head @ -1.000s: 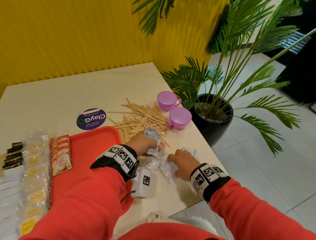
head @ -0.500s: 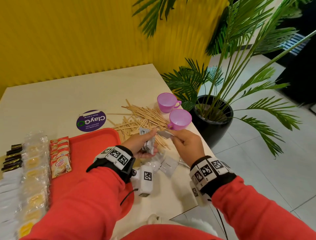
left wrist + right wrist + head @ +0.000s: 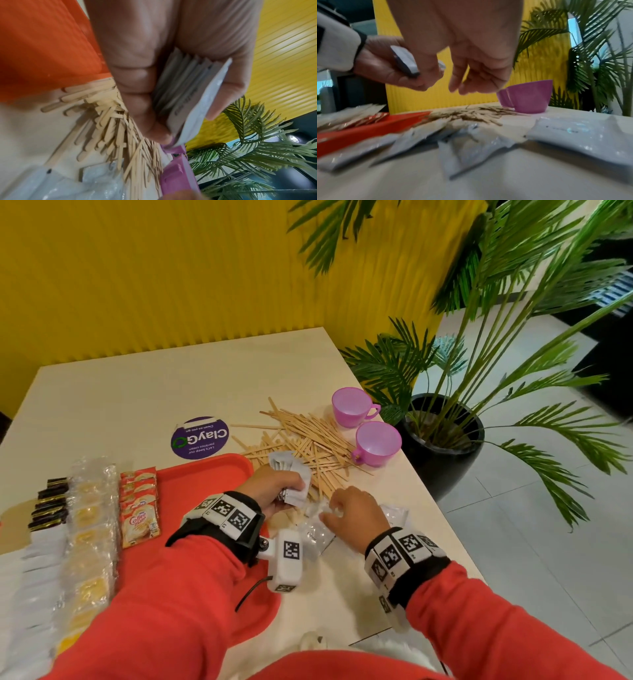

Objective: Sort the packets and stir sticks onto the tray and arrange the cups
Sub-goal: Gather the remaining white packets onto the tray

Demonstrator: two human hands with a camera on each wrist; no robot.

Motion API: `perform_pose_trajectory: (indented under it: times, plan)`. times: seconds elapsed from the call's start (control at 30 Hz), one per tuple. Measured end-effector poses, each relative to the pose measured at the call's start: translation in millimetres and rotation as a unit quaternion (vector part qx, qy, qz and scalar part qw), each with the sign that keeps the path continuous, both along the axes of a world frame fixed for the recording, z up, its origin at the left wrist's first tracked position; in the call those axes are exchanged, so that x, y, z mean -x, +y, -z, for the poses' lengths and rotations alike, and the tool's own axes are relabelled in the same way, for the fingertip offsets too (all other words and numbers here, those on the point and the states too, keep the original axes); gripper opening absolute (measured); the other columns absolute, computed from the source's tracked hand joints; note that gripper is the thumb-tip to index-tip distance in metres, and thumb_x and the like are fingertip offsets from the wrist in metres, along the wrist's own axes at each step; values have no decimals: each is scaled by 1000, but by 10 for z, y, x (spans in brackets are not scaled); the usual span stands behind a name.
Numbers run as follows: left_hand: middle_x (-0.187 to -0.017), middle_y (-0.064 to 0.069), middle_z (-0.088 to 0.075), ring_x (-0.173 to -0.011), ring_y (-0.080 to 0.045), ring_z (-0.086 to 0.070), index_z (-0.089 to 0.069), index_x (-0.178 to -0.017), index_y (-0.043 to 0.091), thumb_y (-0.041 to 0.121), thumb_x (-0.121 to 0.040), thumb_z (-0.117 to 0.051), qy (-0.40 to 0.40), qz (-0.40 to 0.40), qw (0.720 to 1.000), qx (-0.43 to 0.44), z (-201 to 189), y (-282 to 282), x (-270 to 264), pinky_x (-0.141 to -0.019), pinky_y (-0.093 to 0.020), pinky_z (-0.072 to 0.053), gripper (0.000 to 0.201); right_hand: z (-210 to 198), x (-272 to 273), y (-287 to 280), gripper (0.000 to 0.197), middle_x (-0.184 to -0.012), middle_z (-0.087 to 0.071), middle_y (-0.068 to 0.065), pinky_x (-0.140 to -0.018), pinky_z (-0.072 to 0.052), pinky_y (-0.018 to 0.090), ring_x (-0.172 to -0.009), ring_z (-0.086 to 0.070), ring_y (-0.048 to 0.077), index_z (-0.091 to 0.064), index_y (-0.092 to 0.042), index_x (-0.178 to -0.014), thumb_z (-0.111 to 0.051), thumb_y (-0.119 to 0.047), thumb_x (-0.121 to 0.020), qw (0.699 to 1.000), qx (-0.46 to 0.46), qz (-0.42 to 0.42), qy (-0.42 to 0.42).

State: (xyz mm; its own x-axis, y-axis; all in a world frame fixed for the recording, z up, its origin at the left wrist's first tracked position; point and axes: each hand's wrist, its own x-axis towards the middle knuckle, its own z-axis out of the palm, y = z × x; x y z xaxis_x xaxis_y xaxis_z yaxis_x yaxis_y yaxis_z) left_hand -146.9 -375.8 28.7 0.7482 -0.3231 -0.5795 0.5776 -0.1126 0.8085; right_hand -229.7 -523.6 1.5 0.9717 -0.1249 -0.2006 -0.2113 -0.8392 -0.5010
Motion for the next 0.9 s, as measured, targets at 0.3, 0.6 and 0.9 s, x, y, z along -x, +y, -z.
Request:
perform_pose_trajectory:
  times: [0.3,0.6,0.9]
  plan:
    - [-65,-9,-44,-54,-20,-49,-52,-77,8,-7,-74,-60,-25,-17,1000,-7,73,221,9,-46,-21,-45,18,110,-25,256,64,-124,-49,8,-95,-44,39,-116,-47,29,-49,-12,-125,-67,-50,-77,980,104,-27,165]
    - [-78,-14,-48,-61,-22,-50,-54,-91,9,9,-51,-63,-21,3,1000,-20,124,281,50,-51,-22,-45,41,-160,1,-45,15,-84,-53,4,-70,-35,26,-83,-51,20,-53,-14,-75,-58,-19,-88,989,-60,-23,130]
    - [-63,-8,-63,-56,-18,-62,-60,-77,6,-1,-73,-64,-27,108,993,-27,132,78,114,-51,-25,-51,9,-486,-51,-171,31,-63,-39,-7,-55,-26,17,-65,-38,11,-42,-18,-63,-59,-15,-88,988,-76,-105,78]
